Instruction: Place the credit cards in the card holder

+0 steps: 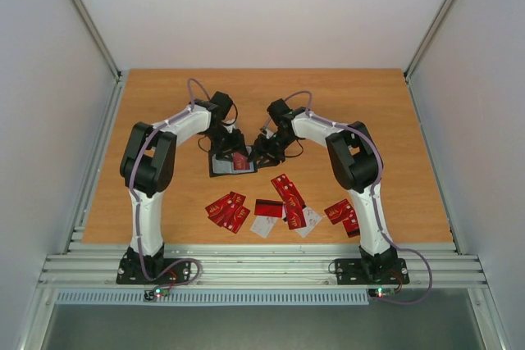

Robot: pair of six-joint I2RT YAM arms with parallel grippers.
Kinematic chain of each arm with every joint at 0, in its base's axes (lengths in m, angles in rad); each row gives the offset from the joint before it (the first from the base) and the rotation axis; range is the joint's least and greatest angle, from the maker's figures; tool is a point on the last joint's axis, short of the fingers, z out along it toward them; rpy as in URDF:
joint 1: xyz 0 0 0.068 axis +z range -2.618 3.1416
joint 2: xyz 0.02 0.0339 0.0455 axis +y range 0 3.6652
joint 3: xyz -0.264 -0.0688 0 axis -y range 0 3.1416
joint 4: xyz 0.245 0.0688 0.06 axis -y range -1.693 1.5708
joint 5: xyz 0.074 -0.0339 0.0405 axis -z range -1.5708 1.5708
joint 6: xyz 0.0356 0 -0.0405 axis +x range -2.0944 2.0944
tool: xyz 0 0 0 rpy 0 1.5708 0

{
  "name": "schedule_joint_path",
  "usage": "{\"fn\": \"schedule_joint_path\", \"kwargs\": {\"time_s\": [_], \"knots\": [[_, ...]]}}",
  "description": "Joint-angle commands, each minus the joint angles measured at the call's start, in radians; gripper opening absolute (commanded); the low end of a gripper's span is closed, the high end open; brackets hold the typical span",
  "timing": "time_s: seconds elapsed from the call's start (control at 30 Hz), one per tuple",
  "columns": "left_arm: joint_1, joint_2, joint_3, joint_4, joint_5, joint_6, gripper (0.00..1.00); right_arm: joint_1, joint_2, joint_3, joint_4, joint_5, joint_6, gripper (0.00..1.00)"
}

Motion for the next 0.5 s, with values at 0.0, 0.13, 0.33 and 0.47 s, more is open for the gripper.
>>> {"fn": "schedule_joint_path", "kwargs": {"time_s": [0.0, 0.13, 0.33, 0.47], "knots": [[-0.010, 0.023, 0.007, 0.020, 0.048, -0.031, 0.56, 0.015, 0.033, 0.020, 0.021, 0.017, 0.005, 0.43], [-0.010, 0.026, 0.003, 0.030, 0.062, -0.057, 0.56, 0.015, 0.029, 0.019, 0.024, 0.015, 0.007, 0.43], [-0.010, 0.029, 0.015, 0.013, 0.053, -0.065, 0.60, 0.015, 0.010, 0.014, 0.027, 0.022, 0.002, 0.43], [-0.011, 0.003, 0.000, 0.012, 0.030, -0.055, 0.66, 0.015, -0.015, 0.008, 0.009, 0.043, -0.018, 0.43]]}}
